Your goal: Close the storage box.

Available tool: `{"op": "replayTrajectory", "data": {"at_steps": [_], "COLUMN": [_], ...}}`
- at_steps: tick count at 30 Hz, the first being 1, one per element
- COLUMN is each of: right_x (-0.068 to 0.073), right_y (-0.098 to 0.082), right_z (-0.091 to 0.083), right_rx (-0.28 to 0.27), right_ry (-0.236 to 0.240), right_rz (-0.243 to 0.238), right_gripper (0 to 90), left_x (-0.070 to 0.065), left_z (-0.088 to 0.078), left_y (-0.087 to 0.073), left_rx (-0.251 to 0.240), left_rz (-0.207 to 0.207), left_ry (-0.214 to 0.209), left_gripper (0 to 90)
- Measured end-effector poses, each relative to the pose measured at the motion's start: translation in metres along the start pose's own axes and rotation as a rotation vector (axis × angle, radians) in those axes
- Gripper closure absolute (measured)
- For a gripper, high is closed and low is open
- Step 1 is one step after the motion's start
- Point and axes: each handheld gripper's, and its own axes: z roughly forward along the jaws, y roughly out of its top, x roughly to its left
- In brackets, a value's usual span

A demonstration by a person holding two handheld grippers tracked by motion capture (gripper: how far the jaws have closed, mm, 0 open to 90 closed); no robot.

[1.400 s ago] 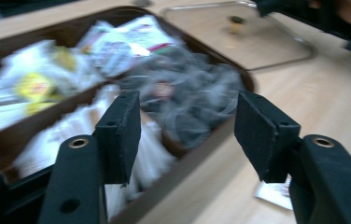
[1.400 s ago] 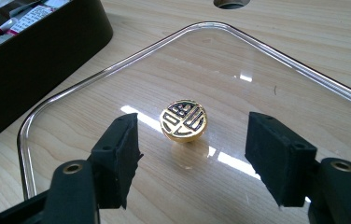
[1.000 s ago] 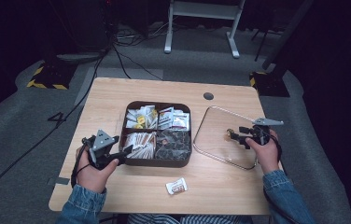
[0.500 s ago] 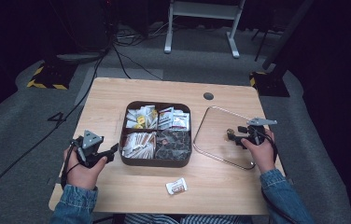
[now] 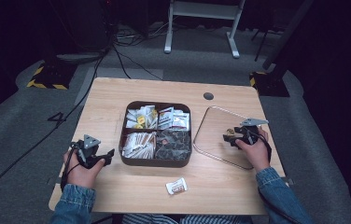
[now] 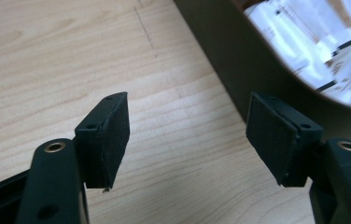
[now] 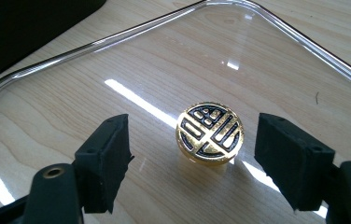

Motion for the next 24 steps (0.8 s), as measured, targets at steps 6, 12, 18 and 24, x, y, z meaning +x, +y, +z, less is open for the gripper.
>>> {"op": "replayTrajectory", "data": {"at_steps": [6,12,18,24], "right_x": [0.001,-0.001,-0.001,0.000], "right_y": [0.000,-0.001,0.000,-0.001], "right_z": [0.003,0.007,0.009,0.014], "right_rx": [0.006,0.010,0.006,0.009], "right_ry": [-0.003,-0.003,-0.006,-0.016], "right_rz": [-0.004,-0.002,-0.004,-0.007], "right_gripper": [27.6,28.7,32.5,35.8], "left_x": [0.004,0.009,0.011,0.012], "left_z": [0.010,0.017,0.022,0.025], "left_y": [-0.005,-0.011,-0.014,-0.018], "left_rx": [0.048,0.076,0.088,0.042], "left_rz": [-0.002,-0.008,-0.002,0.024], "left_ry": [0.003,-0.001,-0.003,-0.019], "left_gripper": [28.0,27.2,24.1,20.9]}}
